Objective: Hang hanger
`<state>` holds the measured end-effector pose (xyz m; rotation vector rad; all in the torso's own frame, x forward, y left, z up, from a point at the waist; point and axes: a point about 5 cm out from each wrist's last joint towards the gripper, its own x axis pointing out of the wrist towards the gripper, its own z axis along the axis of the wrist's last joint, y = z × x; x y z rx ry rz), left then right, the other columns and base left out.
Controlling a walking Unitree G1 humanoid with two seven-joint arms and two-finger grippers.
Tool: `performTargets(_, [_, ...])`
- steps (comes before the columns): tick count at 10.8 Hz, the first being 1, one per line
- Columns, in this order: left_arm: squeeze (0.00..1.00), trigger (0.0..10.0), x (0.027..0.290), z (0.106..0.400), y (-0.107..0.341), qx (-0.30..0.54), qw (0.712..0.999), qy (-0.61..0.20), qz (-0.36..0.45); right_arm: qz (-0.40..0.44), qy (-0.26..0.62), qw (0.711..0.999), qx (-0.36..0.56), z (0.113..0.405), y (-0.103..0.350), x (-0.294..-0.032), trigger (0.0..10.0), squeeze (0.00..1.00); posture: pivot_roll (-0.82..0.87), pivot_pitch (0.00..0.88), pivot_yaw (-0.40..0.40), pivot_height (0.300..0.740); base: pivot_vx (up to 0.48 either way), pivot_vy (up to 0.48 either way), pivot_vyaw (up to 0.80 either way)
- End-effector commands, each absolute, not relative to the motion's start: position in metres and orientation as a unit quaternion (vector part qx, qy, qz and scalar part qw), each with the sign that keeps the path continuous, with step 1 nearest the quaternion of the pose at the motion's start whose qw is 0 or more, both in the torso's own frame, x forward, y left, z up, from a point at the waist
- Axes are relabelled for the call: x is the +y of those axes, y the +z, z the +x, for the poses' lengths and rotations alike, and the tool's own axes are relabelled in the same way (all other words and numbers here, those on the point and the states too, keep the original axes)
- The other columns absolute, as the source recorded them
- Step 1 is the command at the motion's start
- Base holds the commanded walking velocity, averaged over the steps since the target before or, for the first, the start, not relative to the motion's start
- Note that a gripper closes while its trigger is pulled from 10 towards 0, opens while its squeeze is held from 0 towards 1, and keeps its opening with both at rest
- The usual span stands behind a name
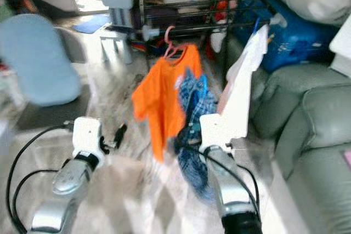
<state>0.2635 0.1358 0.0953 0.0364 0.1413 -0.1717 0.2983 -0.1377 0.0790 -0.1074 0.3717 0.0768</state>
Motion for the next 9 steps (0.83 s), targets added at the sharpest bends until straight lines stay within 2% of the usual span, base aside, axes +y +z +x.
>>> performTargets(1, [0.00,10.0,0.133,0.262,0.093,0.074,0.993,-0.089,0.017,-0.056,0.012,0.984,0.169,0.300,0.088,-0.155,10.0,0.00,-0.12,0.017,0.069,0.740,-0.322,0.000,0.00])
performTargets(3, [0.00,10.0,0.127,0.262,0.091,0.078,0.992,-0.101,0.015,-0.068,-0.021,0.986,0.148,0.299,0.093,-0.173,10.0,0.00,-0.13,0.009,0.075,0.740,-0.322,0.000,0.00])
performTargets(6, [0.00,10.0,0.124,0.271,0.098,0.066,0.993,-0.102,0.016,-0.088,-0.019,0.989,0.119,0.302,0.103,-0.176,10.0,0.00,-0.15,0.033,0.079,0.740,-0.296,0.000,0.00])
performTargets(9, [0.00,10.0,0.130,0.272,0.105,0.053,0.995,-0.089,-0.003,-0.090,0.008,0.988,0.122,0.304,0.108,-0.169,10.0,0.00,-0.14,0.059,0.078,0.740,0.000,0.000,0.00])
